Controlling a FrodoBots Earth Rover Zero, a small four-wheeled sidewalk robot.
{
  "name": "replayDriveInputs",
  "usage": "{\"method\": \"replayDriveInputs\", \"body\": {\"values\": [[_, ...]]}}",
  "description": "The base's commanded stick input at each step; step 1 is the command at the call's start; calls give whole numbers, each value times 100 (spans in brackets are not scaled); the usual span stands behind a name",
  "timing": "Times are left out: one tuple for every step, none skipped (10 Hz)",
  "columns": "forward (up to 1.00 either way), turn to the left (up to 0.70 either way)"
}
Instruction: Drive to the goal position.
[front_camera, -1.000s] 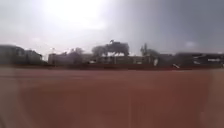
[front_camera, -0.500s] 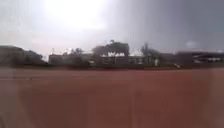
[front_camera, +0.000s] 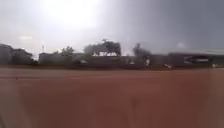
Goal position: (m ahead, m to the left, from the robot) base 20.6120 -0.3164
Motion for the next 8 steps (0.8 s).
{"method": "replayDriveInputs", "body": {"values": [[70, -33], [70, -13], [70, 0], [70, 0], [70, 0], [70, 0], [70, 0], [70, 0]]}}
